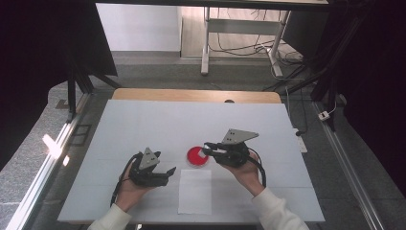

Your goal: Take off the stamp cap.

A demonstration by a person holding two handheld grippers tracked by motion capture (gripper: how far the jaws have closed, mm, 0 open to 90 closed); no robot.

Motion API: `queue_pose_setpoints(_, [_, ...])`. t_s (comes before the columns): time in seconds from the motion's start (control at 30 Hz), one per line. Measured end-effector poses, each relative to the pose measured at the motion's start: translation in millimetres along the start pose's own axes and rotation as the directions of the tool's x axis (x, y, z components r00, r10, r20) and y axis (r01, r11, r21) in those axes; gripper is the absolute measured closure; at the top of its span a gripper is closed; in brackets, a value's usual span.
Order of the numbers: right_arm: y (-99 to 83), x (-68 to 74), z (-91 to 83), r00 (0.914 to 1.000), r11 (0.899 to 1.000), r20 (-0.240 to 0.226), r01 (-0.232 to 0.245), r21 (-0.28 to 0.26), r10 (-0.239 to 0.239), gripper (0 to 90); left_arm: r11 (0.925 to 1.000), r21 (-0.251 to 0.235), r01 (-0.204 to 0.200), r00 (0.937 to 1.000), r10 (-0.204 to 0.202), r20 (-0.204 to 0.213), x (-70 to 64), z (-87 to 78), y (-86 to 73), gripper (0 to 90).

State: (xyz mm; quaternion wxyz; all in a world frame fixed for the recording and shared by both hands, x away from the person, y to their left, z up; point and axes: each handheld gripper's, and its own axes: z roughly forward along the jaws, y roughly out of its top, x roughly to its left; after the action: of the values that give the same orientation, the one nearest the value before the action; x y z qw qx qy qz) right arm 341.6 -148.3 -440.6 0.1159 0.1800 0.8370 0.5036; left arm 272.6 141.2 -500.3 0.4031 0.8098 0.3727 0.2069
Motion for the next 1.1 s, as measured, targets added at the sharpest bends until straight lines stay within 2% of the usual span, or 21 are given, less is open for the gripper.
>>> queue_pose_setpoints(0.63, [0.2, 0.9, 0.8, 1.0000, 1.000, 0.002, 0.000, -0.003, 0.000, 75.3, 0.9996, 0.002, -0.028, 0.9991, 0.028, 0.033, -12.2, 14.1, 14.3, 21.5])
queue_pose_setpoints(1.1, [-0.3, 1.3, 2.3, 1.0000, 1.000, 0.001, -0.007, -0.005, 0.007, 75.3, 0.9995, 0.003, -0.032, 0.9981, 0.032, 0.053, -18.2, 22.5, 21.1, 21.5])
